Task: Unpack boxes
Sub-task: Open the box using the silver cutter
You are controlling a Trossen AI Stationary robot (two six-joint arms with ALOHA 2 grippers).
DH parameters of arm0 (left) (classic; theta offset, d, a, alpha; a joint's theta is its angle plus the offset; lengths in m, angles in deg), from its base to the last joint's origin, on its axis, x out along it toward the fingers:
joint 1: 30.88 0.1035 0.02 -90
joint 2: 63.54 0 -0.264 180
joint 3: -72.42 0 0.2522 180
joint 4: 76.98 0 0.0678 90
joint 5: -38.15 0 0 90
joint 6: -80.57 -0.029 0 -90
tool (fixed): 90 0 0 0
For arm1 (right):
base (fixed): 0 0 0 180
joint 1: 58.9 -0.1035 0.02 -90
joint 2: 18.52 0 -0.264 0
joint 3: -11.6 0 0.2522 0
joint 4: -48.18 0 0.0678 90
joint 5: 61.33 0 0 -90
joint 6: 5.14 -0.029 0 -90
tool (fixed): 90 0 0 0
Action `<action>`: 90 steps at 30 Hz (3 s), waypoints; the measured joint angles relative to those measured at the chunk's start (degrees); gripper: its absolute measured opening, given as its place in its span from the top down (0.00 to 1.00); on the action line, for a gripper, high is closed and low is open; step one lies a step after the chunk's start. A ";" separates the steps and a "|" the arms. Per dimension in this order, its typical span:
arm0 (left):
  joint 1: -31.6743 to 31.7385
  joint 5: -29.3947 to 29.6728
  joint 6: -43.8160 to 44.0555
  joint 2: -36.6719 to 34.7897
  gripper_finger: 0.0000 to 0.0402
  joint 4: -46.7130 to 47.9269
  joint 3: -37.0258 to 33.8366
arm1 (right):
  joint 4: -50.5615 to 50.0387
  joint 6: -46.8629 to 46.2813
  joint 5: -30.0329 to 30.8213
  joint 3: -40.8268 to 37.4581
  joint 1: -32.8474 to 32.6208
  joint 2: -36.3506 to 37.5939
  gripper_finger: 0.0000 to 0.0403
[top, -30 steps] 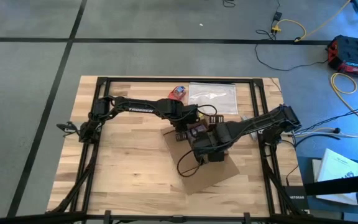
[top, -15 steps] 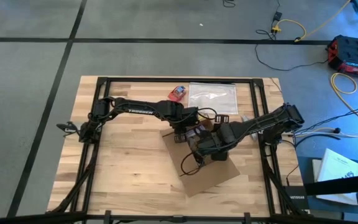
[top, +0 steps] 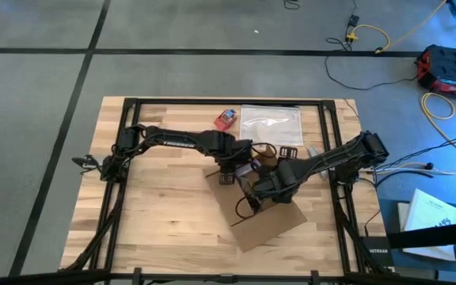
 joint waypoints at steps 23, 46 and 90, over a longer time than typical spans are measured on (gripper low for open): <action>-0.45 -1.61 -2.61 -0.02 0.81 2.16 -0.11 | -0.57 -17.30 2.70 0.28 0.02 7.85 0.58; -0.89 -0.67 -1.34 0.02 0.81 1.68 -0.11 | 4.29 -13.08 13.64 8.57 -0.72 8.37 0.20; -0.88 -0.88 0.57 0.04 0.81 0.94 -0.09 | 7.43 6.03 -21.79 4.31 -0.74 1.99 0.45</action>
